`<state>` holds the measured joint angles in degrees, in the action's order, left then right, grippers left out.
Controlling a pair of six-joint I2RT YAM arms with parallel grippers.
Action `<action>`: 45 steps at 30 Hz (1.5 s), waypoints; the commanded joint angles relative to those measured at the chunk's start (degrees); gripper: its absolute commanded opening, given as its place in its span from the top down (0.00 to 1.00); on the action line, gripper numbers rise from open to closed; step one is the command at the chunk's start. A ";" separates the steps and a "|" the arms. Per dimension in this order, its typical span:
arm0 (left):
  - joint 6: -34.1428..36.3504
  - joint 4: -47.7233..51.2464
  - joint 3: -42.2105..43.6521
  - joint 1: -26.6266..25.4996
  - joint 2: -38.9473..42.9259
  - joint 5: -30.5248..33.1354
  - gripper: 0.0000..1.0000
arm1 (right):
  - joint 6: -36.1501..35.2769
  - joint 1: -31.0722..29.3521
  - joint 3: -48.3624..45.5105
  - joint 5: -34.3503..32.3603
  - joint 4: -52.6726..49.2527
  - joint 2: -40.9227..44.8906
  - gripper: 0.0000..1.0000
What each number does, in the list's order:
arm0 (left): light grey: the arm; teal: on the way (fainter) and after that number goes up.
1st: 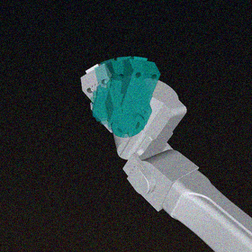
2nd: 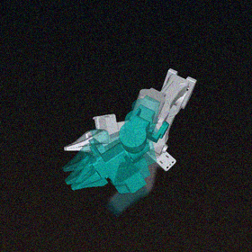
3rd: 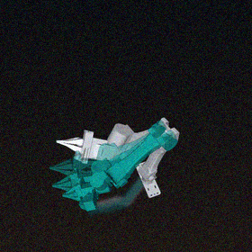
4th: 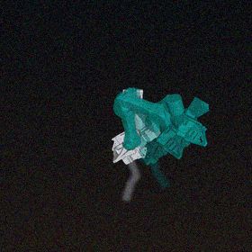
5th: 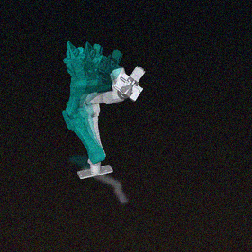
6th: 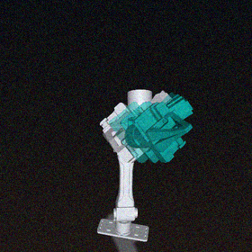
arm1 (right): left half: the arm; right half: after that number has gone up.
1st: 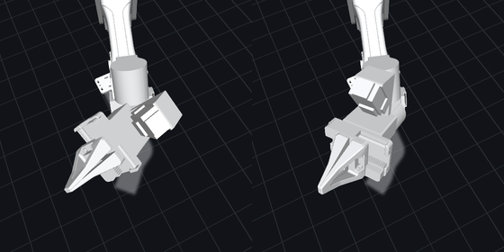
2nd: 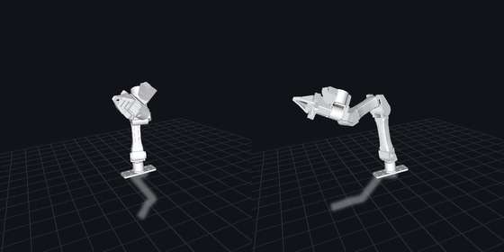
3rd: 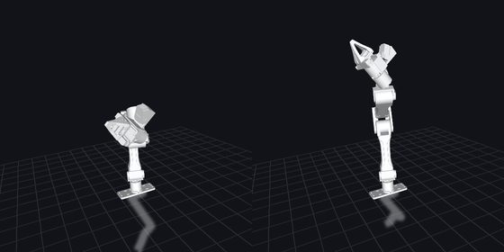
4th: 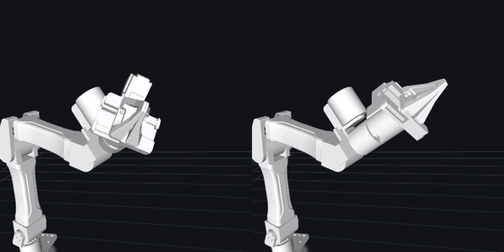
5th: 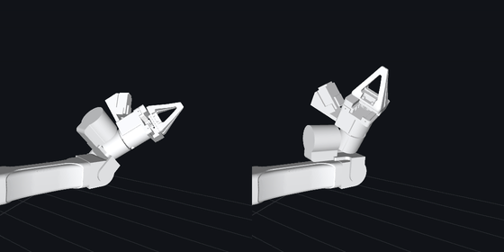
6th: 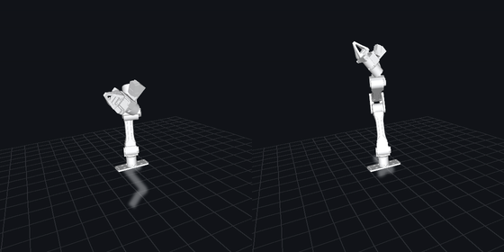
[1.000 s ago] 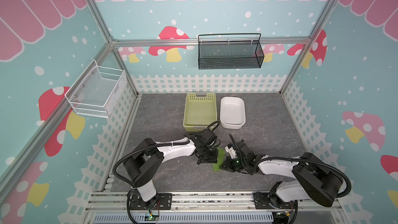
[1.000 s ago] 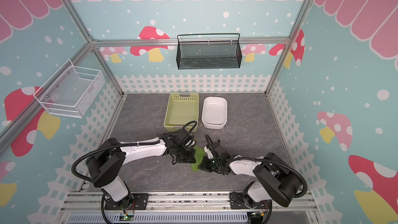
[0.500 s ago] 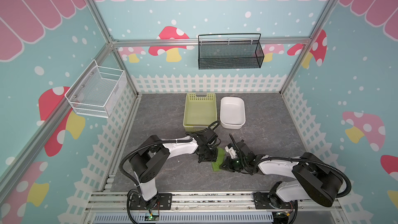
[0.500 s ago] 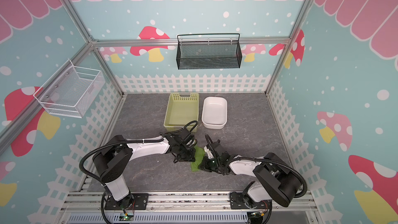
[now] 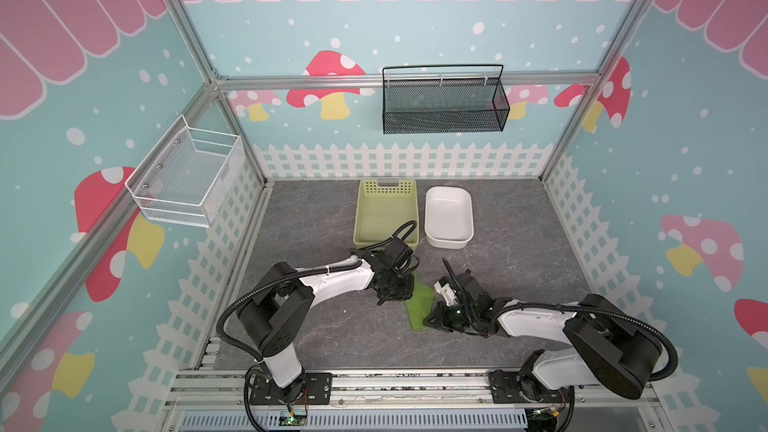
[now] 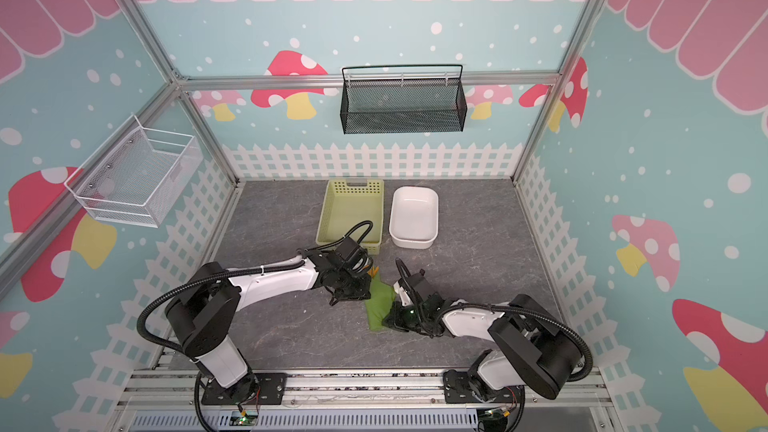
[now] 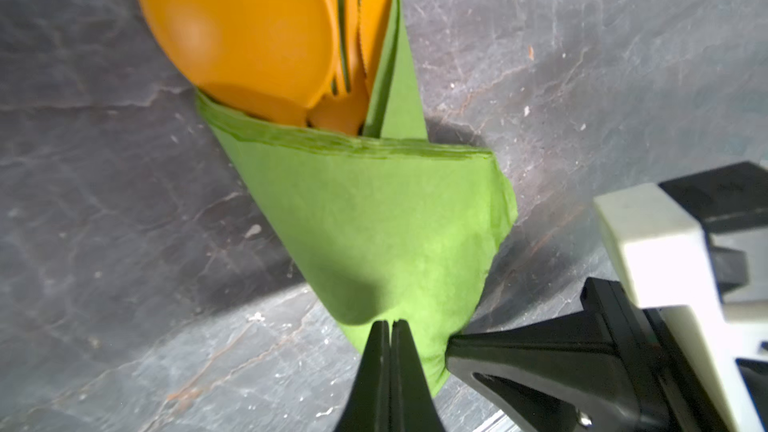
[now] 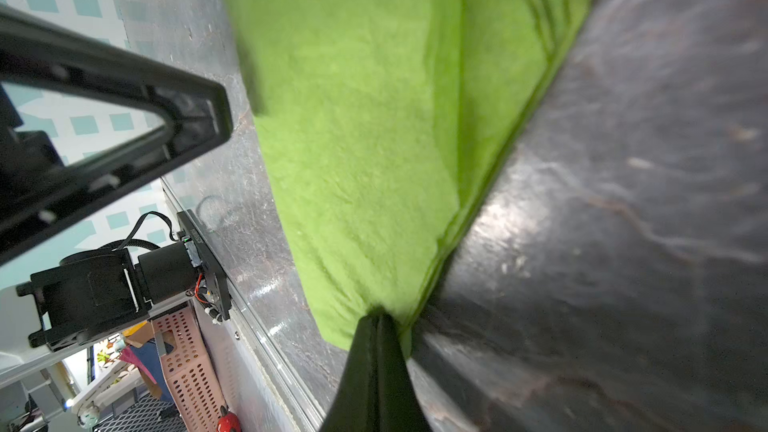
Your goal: Place the utensils on the paper napkin and roll it up
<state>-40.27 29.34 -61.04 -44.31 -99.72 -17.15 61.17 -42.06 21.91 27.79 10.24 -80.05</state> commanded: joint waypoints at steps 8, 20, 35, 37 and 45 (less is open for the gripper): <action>1.13 0.19 -0.58 0.28 -4.93 1.42 1.00 | 0.40 -0.52 -2.23 -3.27 -6.13 -0.94 1.00; 2.48 1.31 -3.66 3.13 0.12 4.00 1.00 | 0.26 -0.49 -2.10 -3.18 -6.10 -1.01 1.00; 3.88 2.05 -6.63 4.74 -5.65 5.28 1.00 | -0.25 -0.53 -1.83 -3.01 -5.87 -1.60 1.00; 4.63 2.02 -6.99 4.72 -4.47 5.20 1.00 | -0.60 -0.53 -1.58 -2.59 -5.87 -1.89 1.00; 5.39 2.89 -10.01 2.91 -3.43 1.94 1.00 | -0.62 -0.74 -1.01 -1.75 -5.35 -2.82 1.00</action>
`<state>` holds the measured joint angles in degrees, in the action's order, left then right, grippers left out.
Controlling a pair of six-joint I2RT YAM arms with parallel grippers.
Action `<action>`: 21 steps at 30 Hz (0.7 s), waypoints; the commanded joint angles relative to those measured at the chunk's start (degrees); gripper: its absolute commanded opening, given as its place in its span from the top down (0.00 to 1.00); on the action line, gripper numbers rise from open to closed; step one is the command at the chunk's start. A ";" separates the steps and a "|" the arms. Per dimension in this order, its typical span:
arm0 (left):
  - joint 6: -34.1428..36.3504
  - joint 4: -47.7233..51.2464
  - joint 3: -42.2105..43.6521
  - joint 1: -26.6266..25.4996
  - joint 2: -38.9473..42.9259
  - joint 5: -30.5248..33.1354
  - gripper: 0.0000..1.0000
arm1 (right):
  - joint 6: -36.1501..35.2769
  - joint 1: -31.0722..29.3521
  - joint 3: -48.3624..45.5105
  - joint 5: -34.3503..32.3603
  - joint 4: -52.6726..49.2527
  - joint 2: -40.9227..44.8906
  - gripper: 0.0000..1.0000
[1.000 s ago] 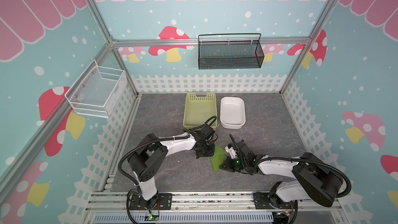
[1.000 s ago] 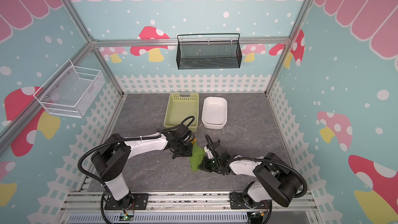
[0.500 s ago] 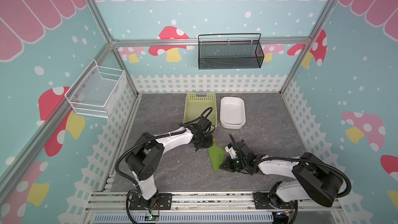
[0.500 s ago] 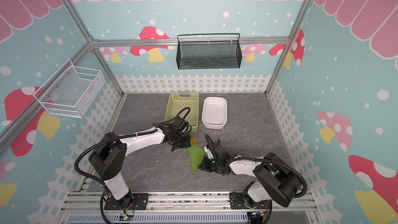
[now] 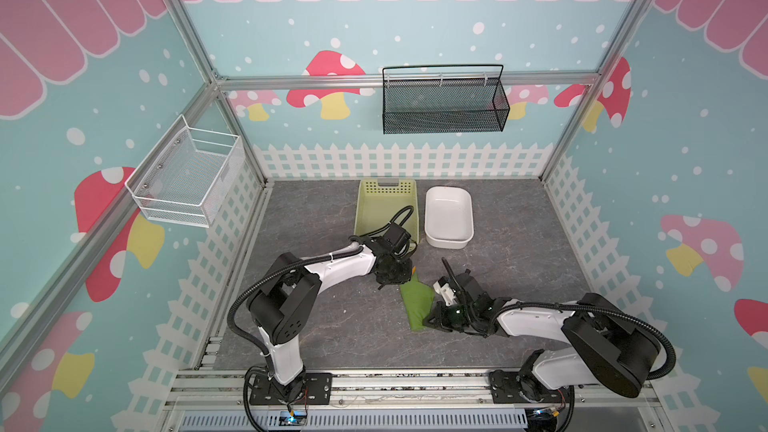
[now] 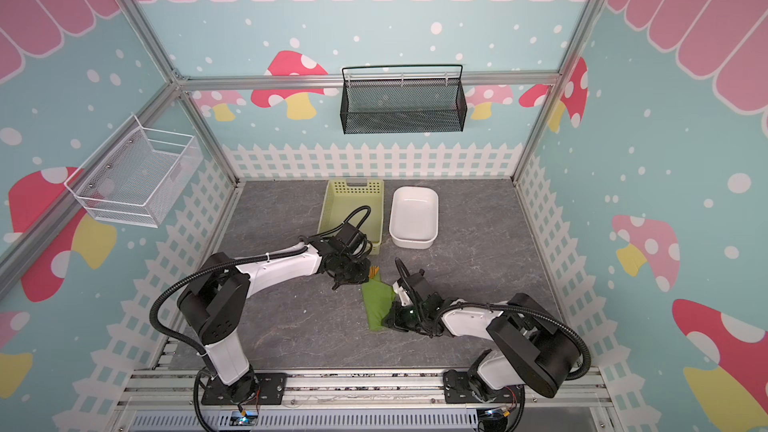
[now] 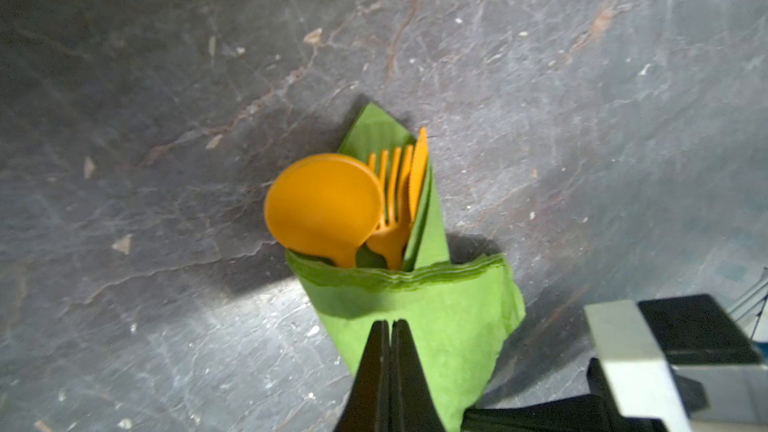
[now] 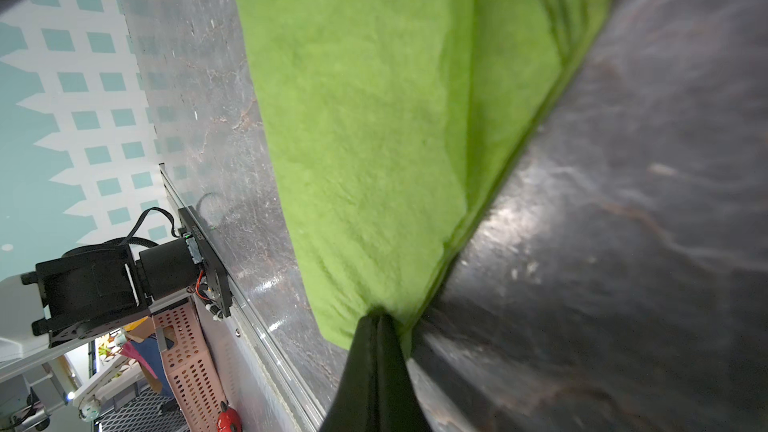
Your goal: Place the utensils on the paper napkin and roll it up
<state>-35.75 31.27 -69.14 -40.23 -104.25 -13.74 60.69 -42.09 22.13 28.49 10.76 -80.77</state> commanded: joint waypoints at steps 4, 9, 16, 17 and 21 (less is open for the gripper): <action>0.51 1.08 -3.12 -3.45 -0.69 -1.81 1.00 | 0.13 -0.73 -1.40 -2.70 -5.80 -2.14 1.00; 0.08 1.11 -4.55 -5.34 -3.96 -1.52 1.00 | 0.22 -0.74 -1.64 -2.73 -5.83 -2.04 1.00; -0.12 0.84 -4.29 -5.47 -7.09 -1.08 1.00 | 0.29 -0.72 -1.82 -2.90 -5.76 -1.55 1.00; -0.10 0.68 -4.16 -5.55 -7.48 -1.26 1.00 | 0.29 -0.72 -1.82 -2.83 -5.75 -1.67 1.00; -0.02 0.38 -3.72 -5.74 -8.58 -1.85 1.00 | 0.17 -0.72 -1.71 -2.86 -5.73 -1.58 1.00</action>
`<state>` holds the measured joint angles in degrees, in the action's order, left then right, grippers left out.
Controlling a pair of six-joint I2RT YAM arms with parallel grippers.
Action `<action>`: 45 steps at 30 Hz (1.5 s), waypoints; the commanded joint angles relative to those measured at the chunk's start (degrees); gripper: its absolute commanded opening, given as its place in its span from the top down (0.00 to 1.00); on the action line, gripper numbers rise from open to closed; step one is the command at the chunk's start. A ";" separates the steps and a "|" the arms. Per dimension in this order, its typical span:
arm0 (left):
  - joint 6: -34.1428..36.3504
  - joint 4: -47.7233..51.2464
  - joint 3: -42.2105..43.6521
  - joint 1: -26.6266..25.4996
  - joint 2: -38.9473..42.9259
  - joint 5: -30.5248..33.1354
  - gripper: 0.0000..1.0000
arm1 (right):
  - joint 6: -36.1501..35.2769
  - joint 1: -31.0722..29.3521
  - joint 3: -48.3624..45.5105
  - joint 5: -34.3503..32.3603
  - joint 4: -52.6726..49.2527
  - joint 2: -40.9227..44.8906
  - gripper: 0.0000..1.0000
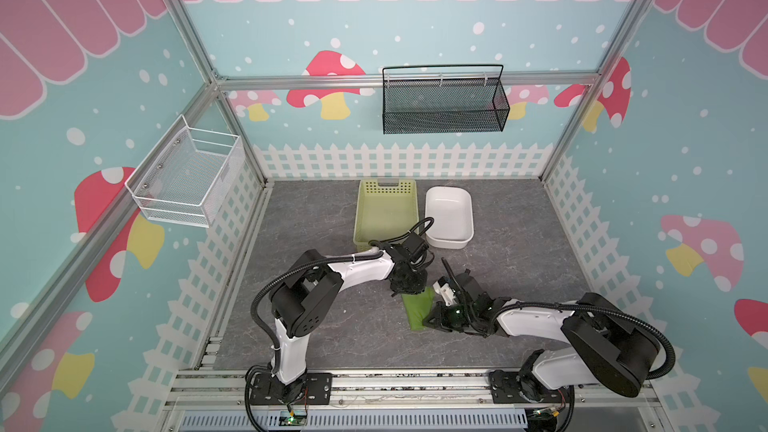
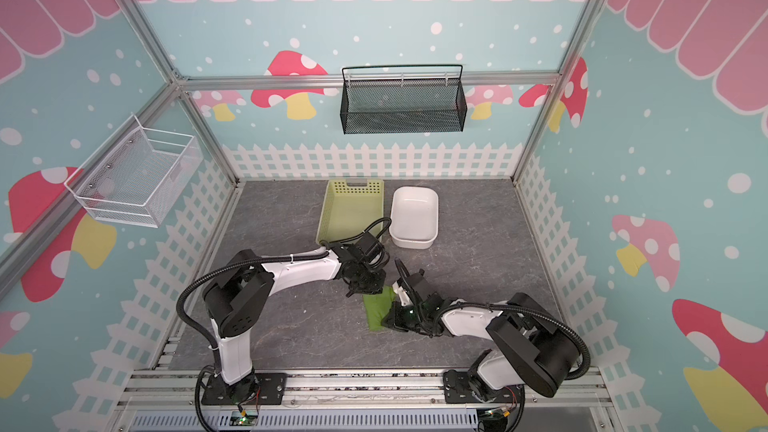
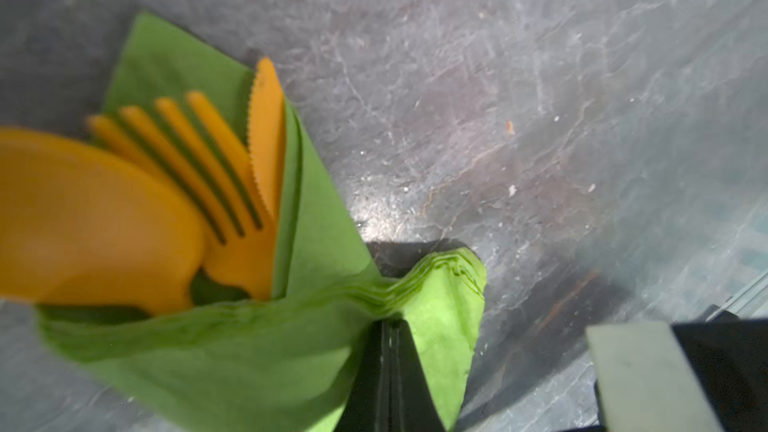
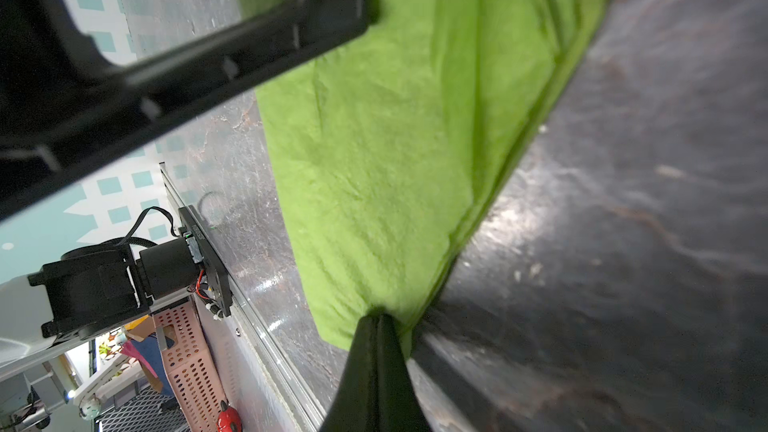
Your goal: Place the utensils on the paper napkin and roll it up
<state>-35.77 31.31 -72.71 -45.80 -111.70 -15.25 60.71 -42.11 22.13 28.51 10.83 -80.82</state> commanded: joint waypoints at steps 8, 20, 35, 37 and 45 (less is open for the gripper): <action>0.35 -0.60 1.88 -0.17 -1.59 -0.84 1.00 | -0.26 -0.37 -0.81 -3.46 -6.07 2.38 0.90; 0.56 -1.43 2.66 -0.17 -1.74 -1.35 1.00 | -6.31 8.71 -0.07 -2.17 -9.01 9.09 0.67; 0.78 -2.40 3.18 -0.35 -2.03 -2.67 1.00 | -14.23 12.28 8.36 -3.02 -8.59 -5.13 0.63; 0.88 -2.39 3.27 -0.39 -2.03 -2.77 1.00 | -14.97 12.42 9.15 -3.54 -8.86 -6.63 0.63; 0.79 -2.92 3.53 -0.37 -1.85 -3.08 1.00 | -16.72 12.59 10.89 -4.88 -9.07 -10.64 0.67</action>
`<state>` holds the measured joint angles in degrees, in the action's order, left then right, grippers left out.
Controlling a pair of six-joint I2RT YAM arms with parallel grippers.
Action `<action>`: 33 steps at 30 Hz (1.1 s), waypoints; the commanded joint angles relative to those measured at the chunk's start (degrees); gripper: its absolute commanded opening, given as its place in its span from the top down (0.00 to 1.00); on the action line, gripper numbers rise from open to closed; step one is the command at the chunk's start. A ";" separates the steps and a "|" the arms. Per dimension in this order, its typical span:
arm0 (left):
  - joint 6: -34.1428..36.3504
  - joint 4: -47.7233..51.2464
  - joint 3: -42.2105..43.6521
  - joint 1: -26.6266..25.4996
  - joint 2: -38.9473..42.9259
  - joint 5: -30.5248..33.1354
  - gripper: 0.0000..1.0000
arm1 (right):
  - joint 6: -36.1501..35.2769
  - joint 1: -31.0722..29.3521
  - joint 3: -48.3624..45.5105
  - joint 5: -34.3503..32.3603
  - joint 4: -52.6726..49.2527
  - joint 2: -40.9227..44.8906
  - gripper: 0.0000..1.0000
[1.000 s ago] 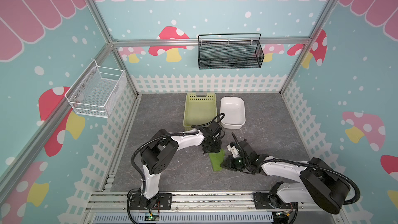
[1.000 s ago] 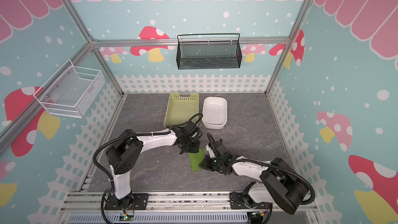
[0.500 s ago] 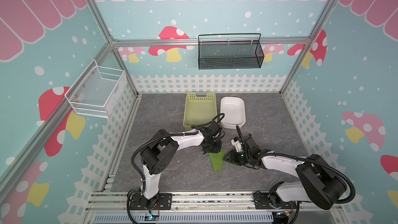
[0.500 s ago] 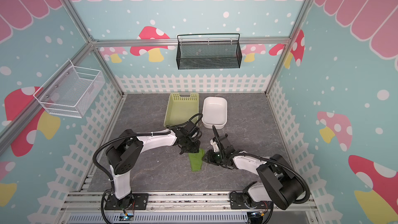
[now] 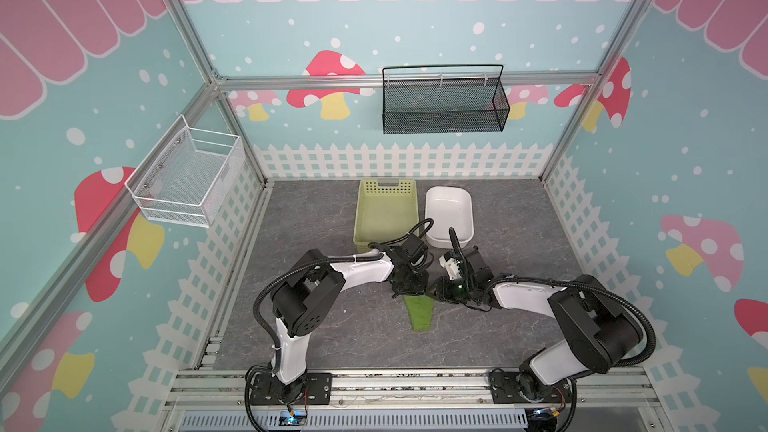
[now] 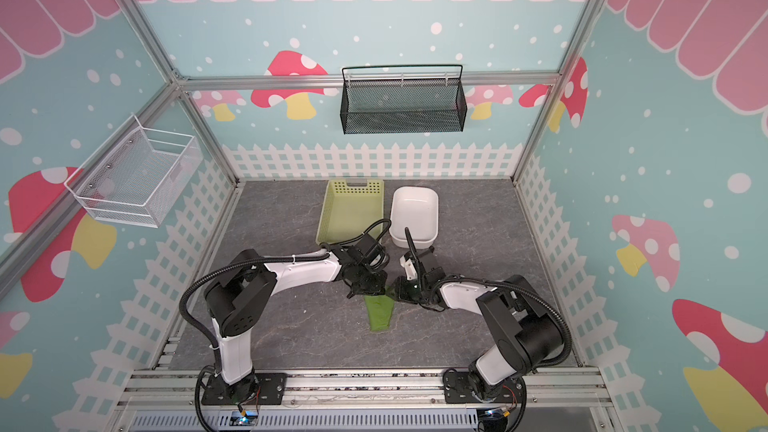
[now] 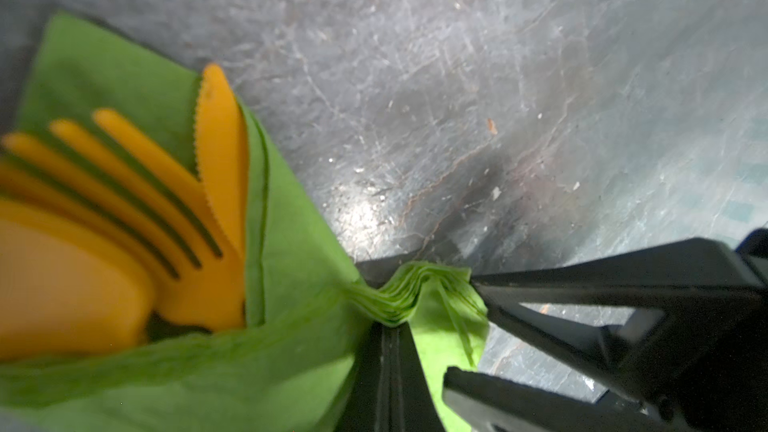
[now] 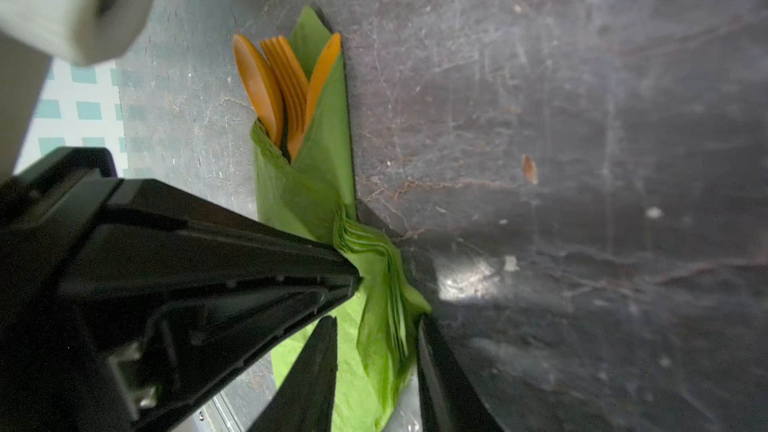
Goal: Place the utensils on the paper napkin and roll it up
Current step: 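Open the right gripper and move it toward the bundle while the left gripper holds it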
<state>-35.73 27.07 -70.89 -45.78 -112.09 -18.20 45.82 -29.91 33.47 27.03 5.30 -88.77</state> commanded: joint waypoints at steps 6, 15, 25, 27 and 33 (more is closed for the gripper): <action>0.61 1.16 1.89 -0.44 -1.13 -0.08 1.00 | -1.97 0.40 -0.34 -3.83 -3.54 -4.12 0.78; -0.09 0.44 1.08 -0.32 1.09 0.91 1.00 | -1.72 0.39 -0.95 -3.83 -3.10 -2.20 1.00; -0.19 1.26 -4.21 1.04 2.12 4.91 0.98 | -1.61 0.38 -1.59 -3.21 -2.40 -2.73 1.00; 0.03 2.08 -5.44 1.13 1.24 5.84 0.98 | -1.61 0.45 -1.64 -3.12 -2.40 -2.79 1.00; 0.30 2.87 -7.06 1.22 -0.38 8.47 0.98 | -1.53 0.40 -1.65 -2.95 -2.40 -2.83 1.00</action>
<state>-35.75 28.12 -76.66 -44.75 -111.18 -12.75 44.60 -29.63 33.71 25.69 6.74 -90.67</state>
